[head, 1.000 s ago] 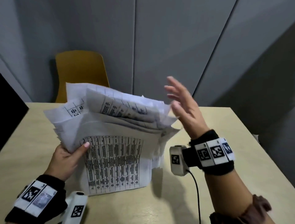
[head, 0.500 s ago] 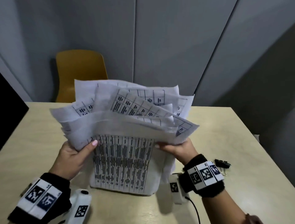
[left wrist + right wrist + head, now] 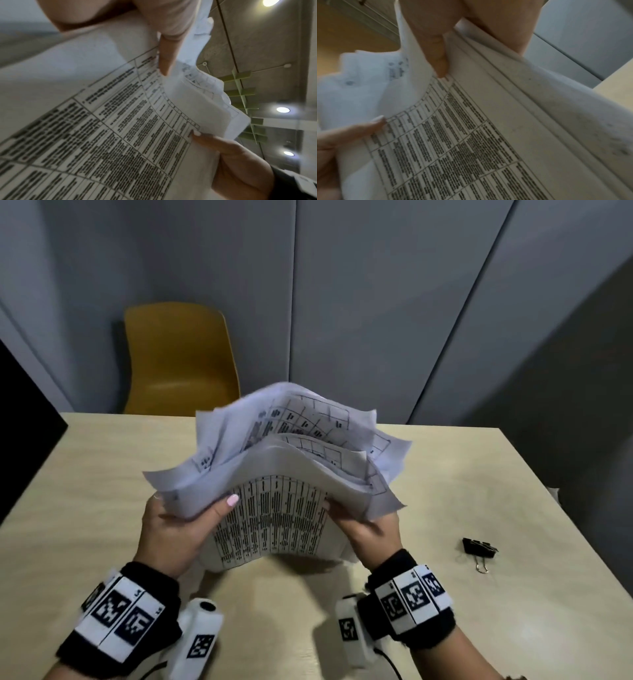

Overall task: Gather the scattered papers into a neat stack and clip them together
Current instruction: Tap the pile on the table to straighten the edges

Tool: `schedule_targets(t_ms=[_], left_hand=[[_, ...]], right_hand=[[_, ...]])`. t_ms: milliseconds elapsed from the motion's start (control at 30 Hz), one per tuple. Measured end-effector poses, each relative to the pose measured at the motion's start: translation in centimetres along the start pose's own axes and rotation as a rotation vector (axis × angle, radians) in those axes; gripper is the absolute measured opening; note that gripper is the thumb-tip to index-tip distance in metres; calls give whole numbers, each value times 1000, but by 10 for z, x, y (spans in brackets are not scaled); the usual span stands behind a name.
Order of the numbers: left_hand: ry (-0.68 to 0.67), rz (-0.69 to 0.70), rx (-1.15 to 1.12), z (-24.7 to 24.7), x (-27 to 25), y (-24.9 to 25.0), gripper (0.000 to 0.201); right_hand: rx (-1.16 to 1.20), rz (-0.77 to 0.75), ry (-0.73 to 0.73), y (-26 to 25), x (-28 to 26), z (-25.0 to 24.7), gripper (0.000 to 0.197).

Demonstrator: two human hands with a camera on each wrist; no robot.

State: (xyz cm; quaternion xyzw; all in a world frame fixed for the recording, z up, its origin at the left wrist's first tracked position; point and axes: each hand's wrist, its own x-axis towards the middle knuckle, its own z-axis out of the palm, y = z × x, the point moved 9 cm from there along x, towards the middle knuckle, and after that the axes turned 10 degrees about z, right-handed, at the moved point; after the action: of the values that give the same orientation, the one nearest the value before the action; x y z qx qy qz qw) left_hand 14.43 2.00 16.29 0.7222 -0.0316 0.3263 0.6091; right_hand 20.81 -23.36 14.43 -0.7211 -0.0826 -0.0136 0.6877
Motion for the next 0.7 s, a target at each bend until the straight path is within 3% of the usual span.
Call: schedule_targets(t_ms=[100, 167, 233, 267, 333, 400, 500, 600, 700], left_hand=[[64, 29, 2, 1, 0, 5, 50], [75, 52, -24, -6, -1, 6, 37], [-1, 57, -58, -9, -2, 4, 27], [-40, 82, -75, -11, -3, 4, 42], [-73, 79, -153, -9, -2, 9, 66], [-116, 77, -160, 1, -1, 16, 68], [-94, 119, -128, 1, 2, 17, 38], [-67, 80, -159, -6, 6, 14, 67], [-93, 74, -91, 1, 3, 15, 67]], right_hand=[[-22, -64, 22, -9, 1, -1, 59], [63, -78, -7, -14, -2, -8, 55], [117, -51, -51, -16, -2, -14, 44], [139, -45, -57, -17, -3, -17, 42], [144, -50, -56, -26, -2, -17, 71], [139, -46, -95, -36, 0, -8, 92], [159, -60, -92, -47, 2, -8, 91], [192, -60, -116, -45, 1, -9, 94], [102, -67, -159, -48, -7, 5, 96]])
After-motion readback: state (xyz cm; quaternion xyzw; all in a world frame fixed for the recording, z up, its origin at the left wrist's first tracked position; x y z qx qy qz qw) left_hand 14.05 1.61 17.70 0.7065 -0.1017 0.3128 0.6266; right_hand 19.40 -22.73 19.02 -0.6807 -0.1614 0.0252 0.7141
